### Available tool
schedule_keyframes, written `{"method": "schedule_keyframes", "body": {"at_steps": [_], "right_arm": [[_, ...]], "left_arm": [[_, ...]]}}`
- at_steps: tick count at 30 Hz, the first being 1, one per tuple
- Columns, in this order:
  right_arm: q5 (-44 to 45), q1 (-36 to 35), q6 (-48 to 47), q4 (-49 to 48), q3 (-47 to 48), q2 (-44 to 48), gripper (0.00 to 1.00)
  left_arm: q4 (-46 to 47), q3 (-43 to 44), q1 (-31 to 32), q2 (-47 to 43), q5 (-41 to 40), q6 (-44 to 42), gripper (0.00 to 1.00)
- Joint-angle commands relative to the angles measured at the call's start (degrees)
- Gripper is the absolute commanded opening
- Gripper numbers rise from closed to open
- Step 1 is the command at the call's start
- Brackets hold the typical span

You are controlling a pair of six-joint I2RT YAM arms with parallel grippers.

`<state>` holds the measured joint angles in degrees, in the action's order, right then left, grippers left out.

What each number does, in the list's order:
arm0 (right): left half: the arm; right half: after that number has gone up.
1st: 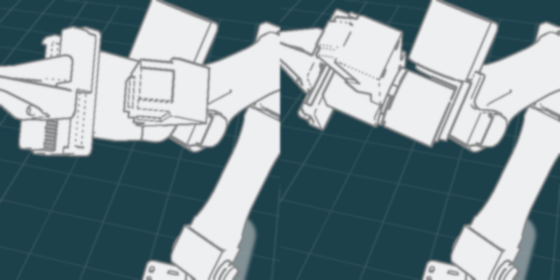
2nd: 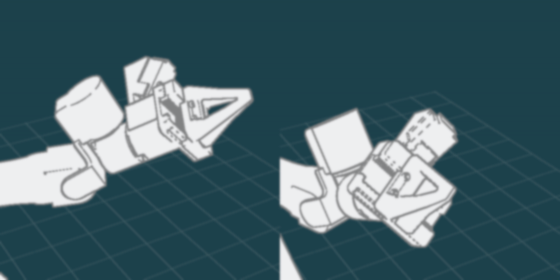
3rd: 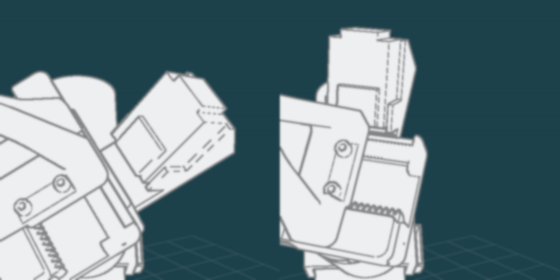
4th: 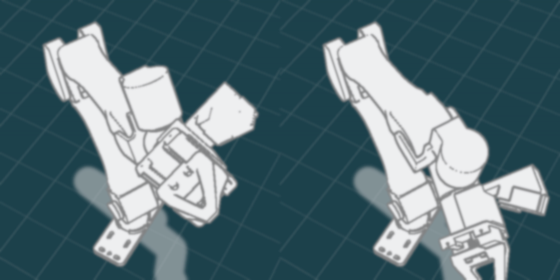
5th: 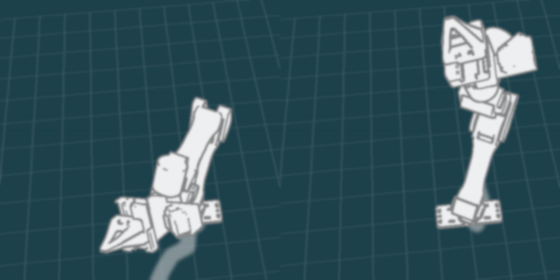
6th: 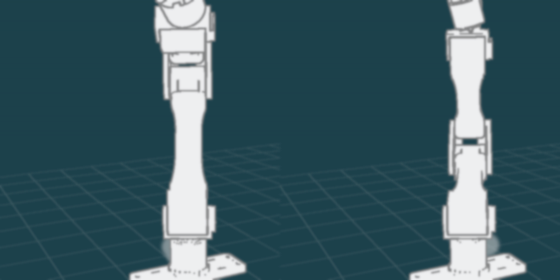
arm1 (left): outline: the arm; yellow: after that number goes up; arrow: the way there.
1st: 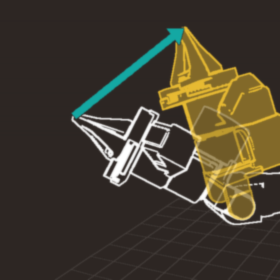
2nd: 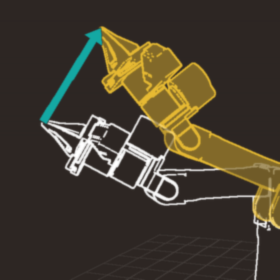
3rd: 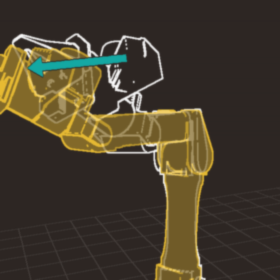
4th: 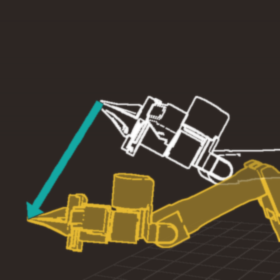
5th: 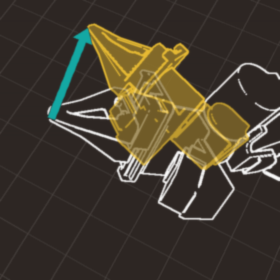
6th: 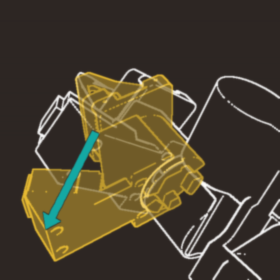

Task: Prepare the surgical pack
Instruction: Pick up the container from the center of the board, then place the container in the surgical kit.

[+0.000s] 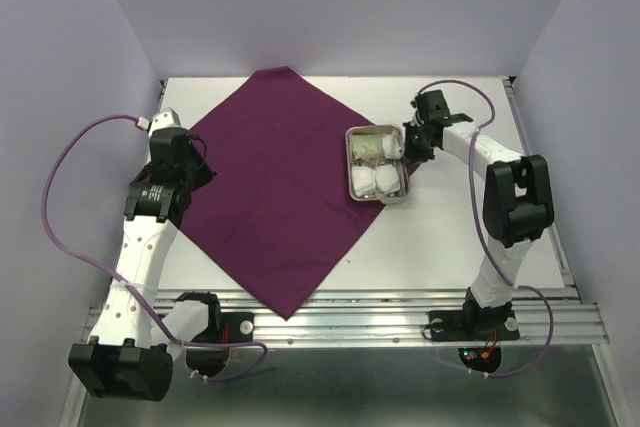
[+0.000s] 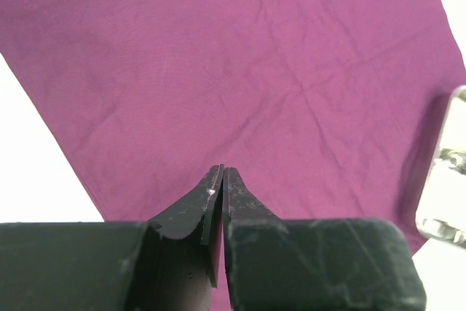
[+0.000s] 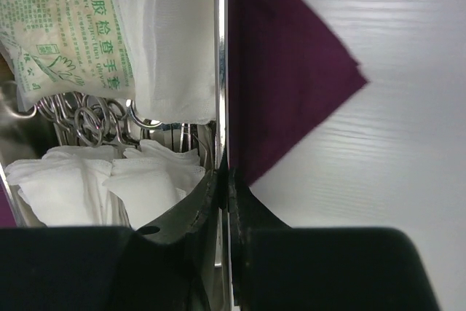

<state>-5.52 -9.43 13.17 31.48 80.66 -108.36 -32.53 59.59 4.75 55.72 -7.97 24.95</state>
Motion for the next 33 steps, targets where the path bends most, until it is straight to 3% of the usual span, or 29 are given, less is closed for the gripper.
{"method": "schedule_keyframes", "body": {"at_steps": [1, 18, 25, 33], "right_arm": [[-2.0, -7.2, 2.9, -2.8, 5.0, 0.2, 0.01], [-1.5, -27.6, 15.7, -5.2, 25.6, -16.2, 0.01], [-0.4, -34.0, 20.7, -6.6, 36.7, -23.9, 0.01], [1.2, -37.9, 27.2, -14.2, 41.2, -29.0, 0.01]], "left_arm": [[1.2, -0.2, -0.3, -1.1, -0.2, 0.0, 0.16], [-1.0, 1.4, -0.8, -3.4, -2.3, -1.7, 0.16], [-1.9, 0.8, -0.8, -4.7, -2.7, -1.7, 0.16], [-2.7, 0.7, -0.9, -5.3, -2.8, -1.7, 0.16]]}}
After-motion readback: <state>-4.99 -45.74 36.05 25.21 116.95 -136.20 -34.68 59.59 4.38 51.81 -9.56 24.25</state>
